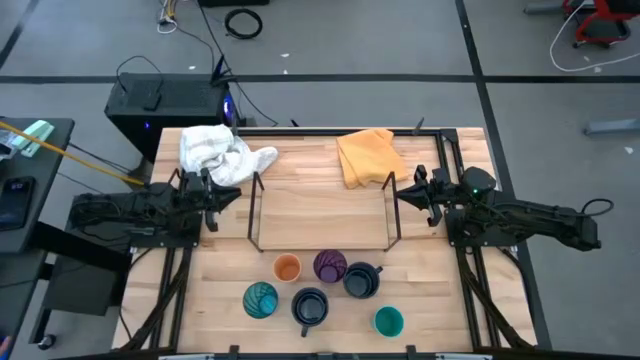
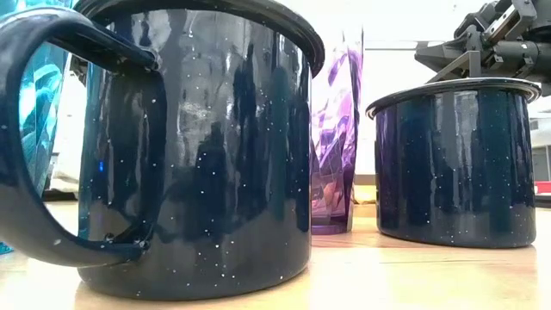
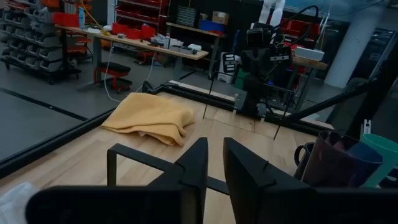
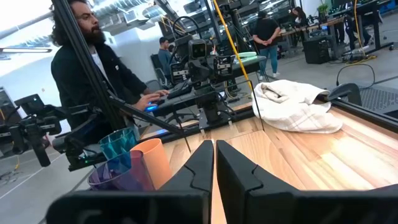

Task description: Stack small to large cups/mugs on shelf

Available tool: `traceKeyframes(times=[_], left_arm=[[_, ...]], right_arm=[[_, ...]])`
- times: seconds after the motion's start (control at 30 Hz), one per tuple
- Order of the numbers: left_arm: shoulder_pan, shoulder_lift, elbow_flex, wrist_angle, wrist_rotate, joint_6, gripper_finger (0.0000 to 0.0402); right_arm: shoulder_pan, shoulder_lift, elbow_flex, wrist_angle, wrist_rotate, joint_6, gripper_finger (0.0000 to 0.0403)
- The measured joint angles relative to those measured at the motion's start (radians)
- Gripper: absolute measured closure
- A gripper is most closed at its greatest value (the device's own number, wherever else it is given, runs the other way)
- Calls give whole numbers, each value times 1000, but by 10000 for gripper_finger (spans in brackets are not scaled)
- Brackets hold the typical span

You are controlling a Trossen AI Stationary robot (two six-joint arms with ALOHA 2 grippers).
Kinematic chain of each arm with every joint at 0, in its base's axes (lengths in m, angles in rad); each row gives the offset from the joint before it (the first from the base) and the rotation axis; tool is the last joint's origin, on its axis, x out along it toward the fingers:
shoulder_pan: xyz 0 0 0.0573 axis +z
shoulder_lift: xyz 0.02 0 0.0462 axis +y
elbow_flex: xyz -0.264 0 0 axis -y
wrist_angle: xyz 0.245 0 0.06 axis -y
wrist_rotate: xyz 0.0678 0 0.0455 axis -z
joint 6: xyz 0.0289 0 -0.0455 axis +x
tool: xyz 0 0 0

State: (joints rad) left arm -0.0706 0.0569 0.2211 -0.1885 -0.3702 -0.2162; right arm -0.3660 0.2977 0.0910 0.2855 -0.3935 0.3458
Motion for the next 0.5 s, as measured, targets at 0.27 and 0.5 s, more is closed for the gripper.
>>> traceKeyframes(times=[0.27,0.5], left_arm=[[0,0,0,0,0,0,350],[0,0,0,0,0,0,342]], right_arm=[[0,0,0,0,0,0,377],[0,0,0,0,0,0,377]])
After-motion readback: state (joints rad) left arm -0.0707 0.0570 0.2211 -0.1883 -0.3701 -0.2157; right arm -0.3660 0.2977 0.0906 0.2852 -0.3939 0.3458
